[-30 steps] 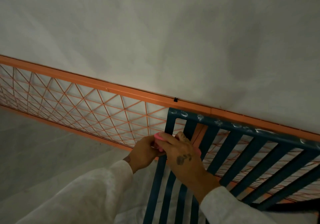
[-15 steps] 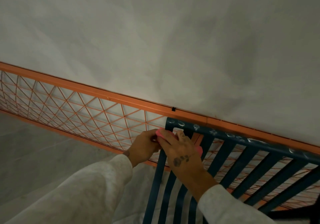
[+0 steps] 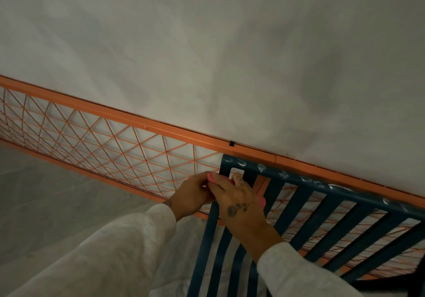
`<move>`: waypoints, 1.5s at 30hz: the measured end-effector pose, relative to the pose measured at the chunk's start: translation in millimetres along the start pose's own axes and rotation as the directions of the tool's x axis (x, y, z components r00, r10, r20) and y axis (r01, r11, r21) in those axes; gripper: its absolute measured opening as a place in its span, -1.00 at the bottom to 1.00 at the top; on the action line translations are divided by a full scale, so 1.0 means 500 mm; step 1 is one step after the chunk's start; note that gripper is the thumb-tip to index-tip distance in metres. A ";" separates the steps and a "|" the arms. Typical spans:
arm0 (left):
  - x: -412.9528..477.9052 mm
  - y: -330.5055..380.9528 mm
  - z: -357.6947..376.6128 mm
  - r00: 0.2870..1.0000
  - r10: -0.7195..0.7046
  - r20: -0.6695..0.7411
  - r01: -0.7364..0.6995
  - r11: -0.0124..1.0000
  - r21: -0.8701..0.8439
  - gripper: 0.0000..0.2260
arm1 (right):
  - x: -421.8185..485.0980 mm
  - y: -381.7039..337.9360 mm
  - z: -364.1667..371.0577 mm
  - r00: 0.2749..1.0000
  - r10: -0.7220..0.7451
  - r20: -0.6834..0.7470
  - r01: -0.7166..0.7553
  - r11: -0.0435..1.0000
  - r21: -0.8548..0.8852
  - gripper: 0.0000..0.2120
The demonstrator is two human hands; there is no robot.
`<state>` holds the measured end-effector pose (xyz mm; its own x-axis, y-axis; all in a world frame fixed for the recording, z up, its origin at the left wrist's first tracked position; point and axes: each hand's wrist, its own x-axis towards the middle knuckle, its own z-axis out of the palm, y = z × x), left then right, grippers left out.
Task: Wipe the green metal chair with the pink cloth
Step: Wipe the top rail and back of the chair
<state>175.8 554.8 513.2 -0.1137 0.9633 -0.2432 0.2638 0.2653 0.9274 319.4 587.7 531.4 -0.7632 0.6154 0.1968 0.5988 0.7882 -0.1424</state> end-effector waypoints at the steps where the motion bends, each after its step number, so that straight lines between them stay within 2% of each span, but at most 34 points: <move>1: 0.000 0.002 -0.002 1.000 0.008 0.002 -0.008 1.000 0.004 -0.72 | 0.004 0.006 -0.008 1.000 0.002 0.016 -0.003 0.996 0.084 -0.48; 4: -0.005 0.020 -0.008 0.998 0.064 -0.008 -0.063 0.998 0.012 -0.69 | 0.008 0.017 -0.021 0.991 0.087 0.103 -0.117 0.932 0.344 -0.56; 8: 0.004 0.054 -0.019 0.984 0.156 -0.090 -0.161 0.986 -0.053 -0.57 | -0.008 0.011 -0.072 0.951 0.303 0.058 -0.272 0.736 0.619 -0.66; 10: 0.013 0.083 -0.032 0.980 0.171 -0.097 -0.177 0.983 -0.051 -0.57 | -0.017 0.022 -0.097 0.932 0.363 -0.007 -0.265 0.692 0.672 -0.68; 12: 0.022 0.112 -0.045 0.977 0.198 -0.074 -0.200 0.979 -0.025 -0.59 | -0.019 0.042 -0.106 0.916 0.364 -0.168 -0.185 0.755 0.629 -0.69; 14: 0.030 0.132 -0.055 0.978 0.207 -0.036 -0.206 0.978 0.031 -0.61 | -0.008 0.056 -0.098 0.926 0.276 -0.257 -0.110 0.849 0.517 -0.68; 16: 0.038 0.139 -0.052 0.977 0.215 -0.003 -0.214 0.974 0.073 -0.66 | 0.012 0.064 -0.085 0.956 0.172 -0.236 -0.074 0.924 0.376 -0.67; 19: 0.046 0.134 -0.042 0.975 0.222 -0.018 -0.219 0.968 0.122 -0.68 | 0.031 0.063 -0.079 0.982 0.118 -0.150 -0.086 0.976 0.200 -0.69; 22: 0.050 0.129 -0.040 0.976 0.216 -0.013 -0.212 0.967 0.145 -0.64 | 0.025 0.066 -0.085 0.981 0.134 -0.139 -0.111 0.980 0.166 -0.71; 28: 0.053 0.133 -0.045 0.981 0.194 -0.003 -0.191 0.966 0.172 -0.64 | 0.015 0.078 -0.094 0.965 0.230 -0.127 -0.188 0.942 0.277 -0.74; 34: 0.061 0.134 -0.059 0.990 0.141 0.003 -0.139 0.971 0.194 -0.75 | 0.070 0.037 -0.082 0.987 0.154 0.041 -0.159 0.970 0.183 -0.68; 36: 0.060 0.133 -0.058 0.993 0.117 0.008 -0.116 0.981 0.152 -0.72 | 0.056 0.052 -0.089 0.989 0.148 0.024 -0.150 0.975 0.163 -0.66; 39: 0.061 0.132 -0.053 0.995 0.095 0.014 -0.096 0.989 0.109 -0.68 | 0.020 0.083 -0.106 0.976 0.214 -0.033 -0.205 0.962 0.180 -0.71; 45: 0.058 0.131 -0.049 0.993 0.114 -0.020 -0.109 0.981 0.162 -0.69 | 0.062 0.030 -0.110 0.972 0.225 0.064 -0.234 0.956 0.178 -0.67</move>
<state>166.5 599.0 573.9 -0.1023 0.9862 -0.1305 0.4259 0.1619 0.8902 318.3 618.2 588.9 -0.6226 0.7766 0.0967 0.7073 0.6112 -0.3552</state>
